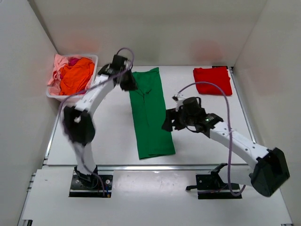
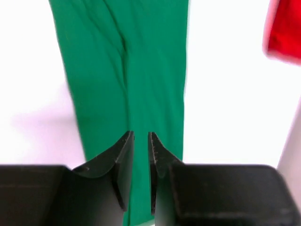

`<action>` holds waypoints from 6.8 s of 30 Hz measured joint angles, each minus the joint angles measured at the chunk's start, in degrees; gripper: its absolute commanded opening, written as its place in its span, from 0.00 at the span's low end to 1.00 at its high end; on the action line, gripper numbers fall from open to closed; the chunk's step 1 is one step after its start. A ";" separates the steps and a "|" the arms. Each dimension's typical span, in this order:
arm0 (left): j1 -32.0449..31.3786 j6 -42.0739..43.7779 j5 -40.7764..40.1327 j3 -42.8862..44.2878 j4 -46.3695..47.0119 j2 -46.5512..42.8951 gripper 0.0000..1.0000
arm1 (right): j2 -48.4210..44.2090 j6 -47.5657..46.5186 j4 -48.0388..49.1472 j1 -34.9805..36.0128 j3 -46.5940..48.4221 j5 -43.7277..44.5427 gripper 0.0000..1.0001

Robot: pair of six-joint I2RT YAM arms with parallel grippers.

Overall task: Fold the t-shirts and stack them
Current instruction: Rotate the tshirt 90 degrees, then grab the bottom of the folded rectangular tshirt with both arms, then fold the folded rectangular tshirt in 1/3 of the way, then grab one side of the 2/3 rectangular tshirt with both arms

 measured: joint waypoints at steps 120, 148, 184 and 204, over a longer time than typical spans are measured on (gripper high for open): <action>-15.04 -29.99 7.26 -77.50 12.57 -54.71 0.02 | 10.16 -4.26 -20.02 -2.73 5.64 -10.38 0.00; 3.63 -16.57 7.41 -43.19 17.70 -17.29 0.10 | 46.31 -6.54 -23.98 -14.91 47.54 -12.33 0.00; 2.93 -20.09 5.86 -61.70 31.80 -30.60 0.58 | 34.60 -0.39 -14.97 -14.78 27.10 -4.70 0.76; -4.00 -22.49 -5.70 -69.29 29.55 -32.68 0.57 | 32.76 12.37 -5.51 -8.92 16.20 3.06 0.55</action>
